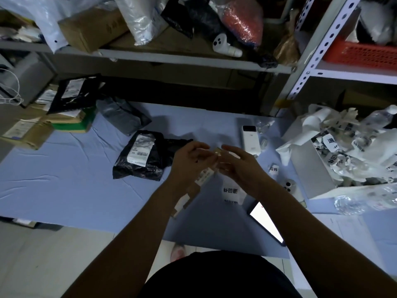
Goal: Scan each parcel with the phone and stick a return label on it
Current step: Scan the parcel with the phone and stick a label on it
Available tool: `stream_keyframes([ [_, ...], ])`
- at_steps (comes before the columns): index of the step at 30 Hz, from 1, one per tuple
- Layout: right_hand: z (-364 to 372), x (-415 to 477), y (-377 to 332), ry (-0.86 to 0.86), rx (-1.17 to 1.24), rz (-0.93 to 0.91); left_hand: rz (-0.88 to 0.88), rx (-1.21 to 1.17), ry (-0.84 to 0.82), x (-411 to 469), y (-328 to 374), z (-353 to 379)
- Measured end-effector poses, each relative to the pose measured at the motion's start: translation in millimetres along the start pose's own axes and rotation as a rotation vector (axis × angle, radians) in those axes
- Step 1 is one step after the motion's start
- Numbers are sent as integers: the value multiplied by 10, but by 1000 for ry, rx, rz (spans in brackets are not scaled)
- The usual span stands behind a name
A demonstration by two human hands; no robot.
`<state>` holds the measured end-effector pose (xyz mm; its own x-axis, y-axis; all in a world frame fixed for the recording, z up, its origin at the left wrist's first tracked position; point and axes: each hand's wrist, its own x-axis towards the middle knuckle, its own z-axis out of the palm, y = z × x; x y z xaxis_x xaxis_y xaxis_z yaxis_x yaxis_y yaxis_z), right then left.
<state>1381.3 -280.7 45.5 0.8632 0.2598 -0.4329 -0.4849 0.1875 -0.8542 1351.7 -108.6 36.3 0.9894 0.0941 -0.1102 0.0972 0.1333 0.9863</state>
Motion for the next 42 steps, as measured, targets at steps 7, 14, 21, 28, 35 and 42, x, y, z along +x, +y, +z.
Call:
stream_keyframes([
  [7,203,-38,32,-169,69,108,-72,-186,-96,-145,62,-415],
  [14,375,4,207,-74,-69,-62,-162,-271,-64,-271,-27,-723],
  [21,359,189,543,58,-526,-144,-100,220,268,-382,-436,-585],
  [28,406,438,1041,32,-1042,-204,-45,683,352,-483,-951,-445],
  [35,554,567,1208,-83,-1349,-206,-259,905,293,-382,-1159,-372],
  [42,167,782,1038,144,-1454,-285,-432,1041,448,-535,-1179,-516],
])
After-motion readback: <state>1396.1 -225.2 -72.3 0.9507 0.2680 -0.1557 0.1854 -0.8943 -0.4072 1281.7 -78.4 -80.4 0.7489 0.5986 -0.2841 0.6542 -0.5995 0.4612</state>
